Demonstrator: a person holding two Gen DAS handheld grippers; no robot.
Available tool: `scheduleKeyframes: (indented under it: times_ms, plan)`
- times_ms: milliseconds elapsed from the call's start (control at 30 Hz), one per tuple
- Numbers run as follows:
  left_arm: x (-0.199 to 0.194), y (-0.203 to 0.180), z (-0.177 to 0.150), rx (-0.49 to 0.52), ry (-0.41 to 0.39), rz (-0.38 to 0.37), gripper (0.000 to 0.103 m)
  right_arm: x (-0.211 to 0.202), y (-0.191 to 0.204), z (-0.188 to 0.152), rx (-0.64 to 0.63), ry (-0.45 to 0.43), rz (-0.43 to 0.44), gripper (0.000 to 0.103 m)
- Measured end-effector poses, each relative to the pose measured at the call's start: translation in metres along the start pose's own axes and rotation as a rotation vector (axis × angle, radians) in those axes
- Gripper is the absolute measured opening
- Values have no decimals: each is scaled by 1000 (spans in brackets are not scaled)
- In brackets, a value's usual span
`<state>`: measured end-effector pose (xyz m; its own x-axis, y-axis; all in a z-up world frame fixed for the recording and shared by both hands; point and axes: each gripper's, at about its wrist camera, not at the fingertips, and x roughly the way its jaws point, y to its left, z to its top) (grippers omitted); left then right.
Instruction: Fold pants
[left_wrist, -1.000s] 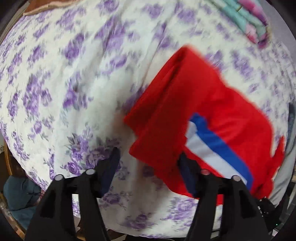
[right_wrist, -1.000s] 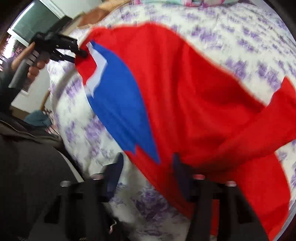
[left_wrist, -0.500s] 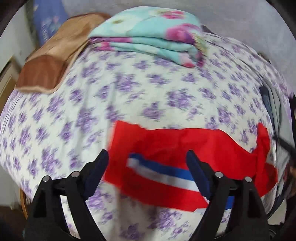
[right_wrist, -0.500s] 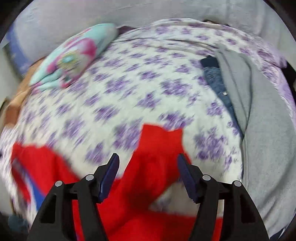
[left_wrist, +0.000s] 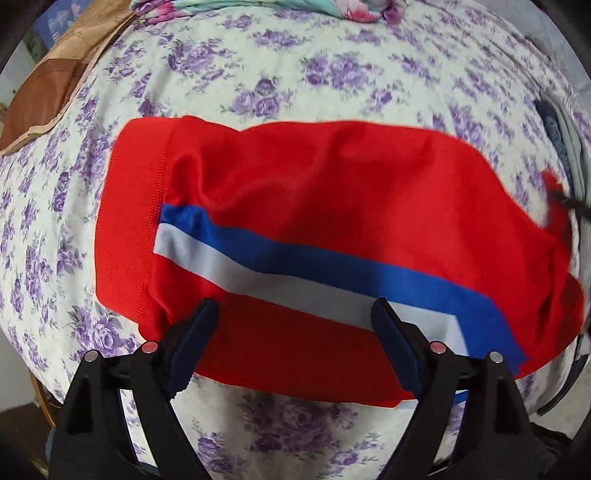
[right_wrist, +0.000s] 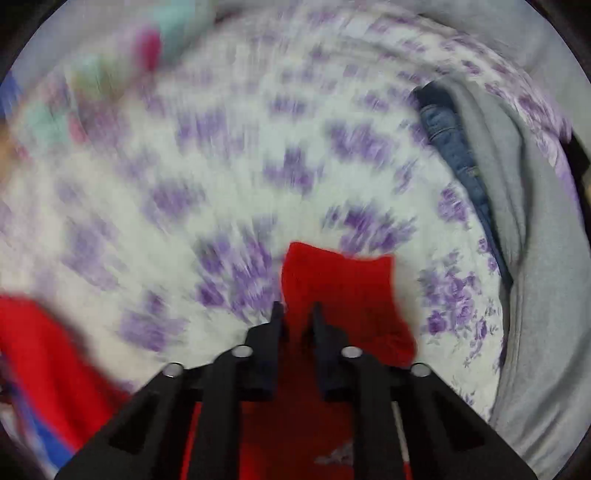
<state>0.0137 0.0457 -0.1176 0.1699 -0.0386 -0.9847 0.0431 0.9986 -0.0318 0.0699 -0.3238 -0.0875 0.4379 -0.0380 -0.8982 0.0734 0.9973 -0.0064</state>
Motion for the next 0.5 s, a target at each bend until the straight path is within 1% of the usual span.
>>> scheduleKeyframes:
  times_ms: [33, 100, 133, 167, 200, 233, 300, 367, 400, 433, 467, 500]
  plan:
    - [1, 1, 1, 4, 5, 5, 83, -30, -15, -4, 31, -71, 46, 11]
    - [3, 2, 4, 4, 19, 16, 83, -75, -46, -18, 120, -158, 163, 11]
    - [4, 4, 5, 4, 28, 11, 83, -102, -68, -34, 175, -201, 208, 11]
    - [5, 5, 7, 5, 38, 1, 83, -122, -87, -53, 217, -225, 232, 11]
    - [6, 7, 8, 7, 45, -7, 83, -133, -102, -68, 251, -235, 250, 11]
    - [7, 8, 9, 11, 51, -15, 83, -139, -119, -90, 298, -230, 269, 11]
    - [9, 9, 11, 20, 57, -21, 83, -129, -148, -134, 396, -188, 308, 12]
    - [12, 10, 13, 34, 66, -28, 83, -101, -165, -168, 484, -98, 326, 14]
    - [13, 9, 14, 39, 68, -32, 83, -83, -174, -189, 531, -28, 287, 17]
    - [13, 10, 13, 49, 69, -37, 83, -76, -178, -203, 560, 7, 251, 28]
    - [12, 11, 13, 59, 70, -41, 83, -71, -184, -214, 597, 31, 220, 42]
    - [12, 11, 12, 67, 70, -43, 83, -72, -187, -221, 628, 30, 199, 47]
